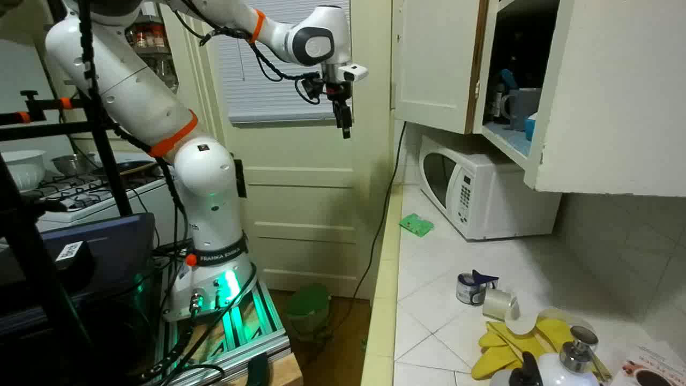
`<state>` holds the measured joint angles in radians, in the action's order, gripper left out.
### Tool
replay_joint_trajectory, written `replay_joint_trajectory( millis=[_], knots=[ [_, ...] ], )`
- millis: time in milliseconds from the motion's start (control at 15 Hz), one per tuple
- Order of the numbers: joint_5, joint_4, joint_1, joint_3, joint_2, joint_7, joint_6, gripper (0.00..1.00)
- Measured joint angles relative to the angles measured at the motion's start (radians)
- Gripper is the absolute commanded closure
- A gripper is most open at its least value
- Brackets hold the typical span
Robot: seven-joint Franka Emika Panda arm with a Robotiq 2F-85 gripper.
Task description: Put the green object in the open cabinet
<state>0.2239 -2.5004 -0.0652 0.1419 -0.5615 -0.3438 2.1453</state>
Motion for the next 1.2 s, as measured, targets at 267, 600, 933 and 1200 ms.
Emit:
replay_joint_trajectory(
  millis=[267,600,933,1200],
  knots=[
    [0.0,0.0,0.0,0.0,0.0,0.0,0.0,0.0],
    [0.0,0.0,0.0,0.0,0.0,0.0,0.0,0.0],
    [-0.031,-0.003,0.017,0.01,0.007,-0.013,0.032,0.0],
    [-0.167,-0.055,0.087,0.034,0.084,-0.04,0.221,0.0]
  ],
)
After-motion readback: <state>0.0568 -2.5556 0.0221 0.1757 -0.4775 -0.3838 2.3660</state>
